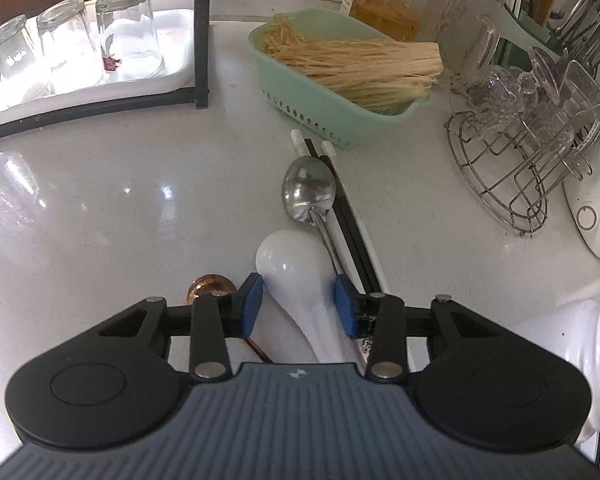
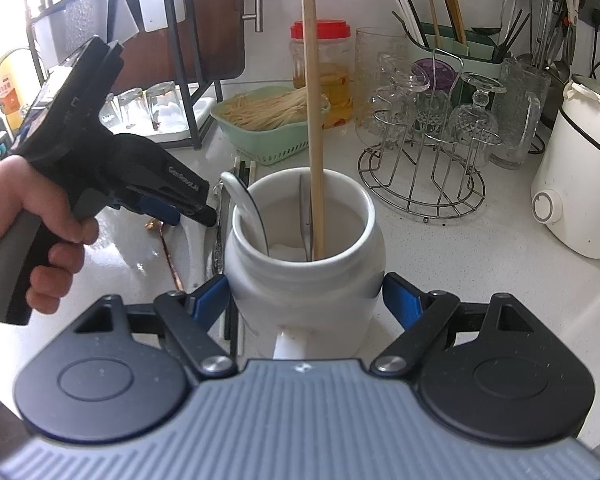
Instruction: Organize utensils
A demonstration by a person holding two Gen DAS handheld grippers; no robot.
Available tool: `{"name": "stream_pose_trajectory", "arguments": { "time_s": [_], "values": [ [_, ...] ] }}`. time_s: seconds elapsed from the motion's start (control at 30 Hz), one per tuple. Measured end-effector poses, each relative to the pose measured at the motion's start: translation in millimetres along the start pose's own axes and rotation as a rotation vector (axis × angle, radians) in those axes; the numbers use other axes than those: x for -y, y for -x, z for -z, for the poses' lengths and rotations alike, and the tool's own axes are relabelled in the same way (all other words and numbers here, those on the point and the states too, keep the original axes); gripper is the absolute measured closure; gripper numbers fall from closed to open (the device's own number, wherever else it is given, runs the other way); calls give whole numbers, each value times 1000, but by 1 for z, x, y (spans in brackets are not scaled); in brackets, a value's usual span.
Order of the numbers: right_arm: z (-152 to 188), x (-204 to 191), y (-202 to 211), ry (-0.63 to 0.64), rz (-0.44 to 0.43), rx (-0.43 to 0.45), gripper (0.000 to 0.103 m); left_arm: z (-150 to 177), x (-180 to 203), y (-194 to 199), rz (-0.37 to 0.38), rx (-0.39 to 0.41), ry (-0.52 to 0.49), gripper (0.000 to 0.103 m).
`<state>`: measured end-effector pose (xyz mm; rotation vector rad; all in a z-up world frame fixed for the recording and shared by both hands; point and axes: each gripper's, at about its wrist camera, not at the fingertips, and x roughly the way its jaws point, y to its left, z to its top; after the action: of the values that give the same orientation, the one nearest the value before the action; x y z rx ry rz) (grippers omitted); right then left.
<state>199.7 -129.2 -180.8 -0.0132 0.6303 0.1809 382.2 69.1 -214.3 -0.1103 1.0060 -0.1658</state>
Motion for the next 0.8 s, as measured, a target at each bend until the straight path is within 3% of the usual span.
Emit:
{"name": "stream_pose_trajectory", "arguments": {
  "time_s": [0.37, 0.8],
  "values": [
    [-3, 1, -2, 7, -7, -9, 17, 7, -2, 15, 10, -1, -10, 66],
    [-6, 1, -4, 17, -16, -19, 17, 17, -17, 31, 73, -6, 40, 75]
  ]
}}
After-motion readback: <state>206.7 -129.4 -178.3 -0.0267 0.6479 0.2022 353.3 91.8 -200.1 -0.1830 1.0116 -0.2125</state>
